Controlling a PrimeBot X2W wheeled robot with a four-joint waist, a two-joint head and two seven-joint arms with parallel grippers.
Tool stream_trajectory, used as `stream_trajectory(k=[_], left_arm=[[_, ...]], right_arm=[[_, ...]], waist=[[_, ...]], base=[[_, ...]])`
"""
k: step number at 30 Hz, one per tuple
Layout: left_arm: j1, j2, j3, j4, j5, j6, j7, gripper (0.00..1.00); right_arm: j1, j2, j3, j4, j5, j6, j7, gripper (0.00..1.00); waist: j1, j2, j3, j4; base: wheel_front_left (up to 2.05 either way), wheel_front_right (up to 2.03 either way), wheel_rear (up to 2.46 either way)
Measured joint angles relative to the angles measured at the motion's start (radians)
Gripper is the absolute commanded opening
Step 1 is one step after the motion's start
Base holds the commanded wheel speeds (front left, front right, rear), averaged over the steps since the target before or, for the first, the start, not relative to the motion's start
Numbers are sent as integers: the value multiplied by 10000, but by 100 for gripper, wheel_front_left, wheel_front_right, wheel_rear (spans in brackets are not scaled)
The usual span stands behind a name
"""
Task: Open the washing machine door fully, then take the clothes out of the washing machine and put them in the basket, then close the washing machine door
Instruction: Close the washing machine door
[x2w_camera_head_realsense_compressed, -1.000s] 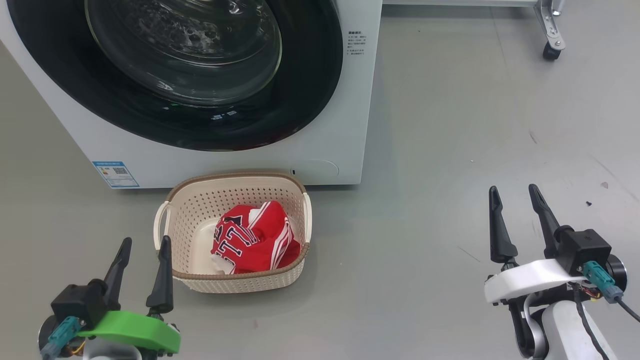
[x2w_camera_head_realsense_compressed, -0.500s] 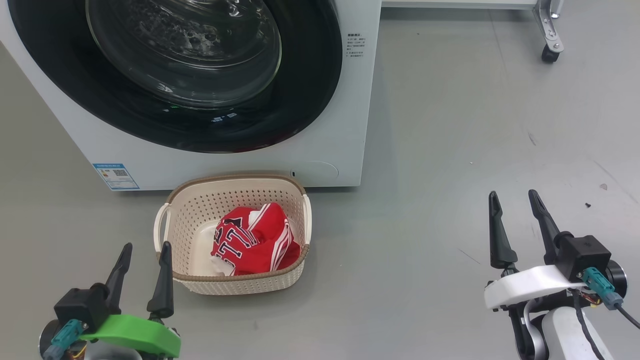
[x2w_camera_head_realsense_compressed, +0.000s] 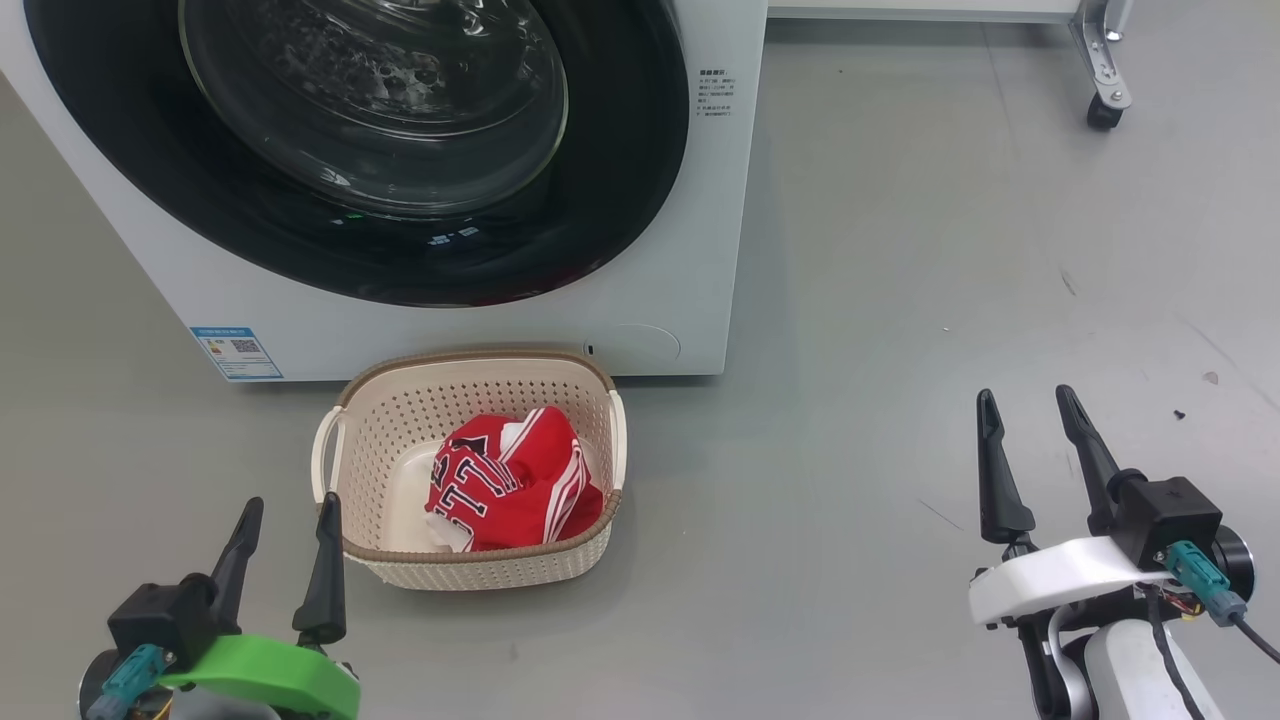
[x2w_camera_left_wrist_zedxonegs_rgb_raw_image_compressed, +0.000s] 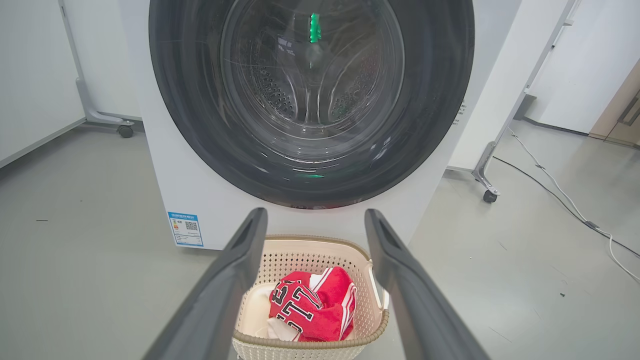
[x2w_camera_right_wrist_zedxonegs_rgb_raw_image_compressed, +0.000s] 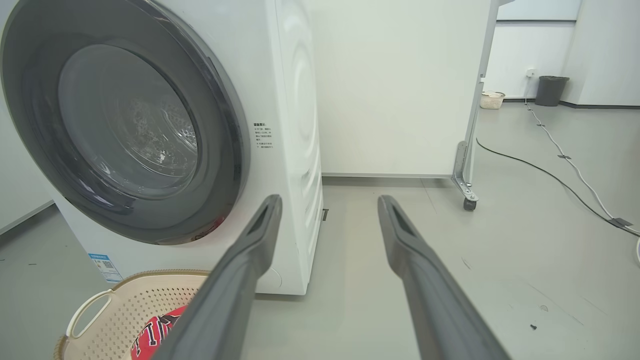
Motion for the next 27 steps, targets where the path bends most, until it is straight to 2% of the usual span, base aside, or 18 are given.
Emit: stream_trajectory(k=[27], left_arm=[[17,-38,146,-42,-483,-2,4,100]], right_arm=[[147,54,-13,-42,-69,94,0,100]], waist=[[0,0,-48,77]], base=[[0,0,0]])
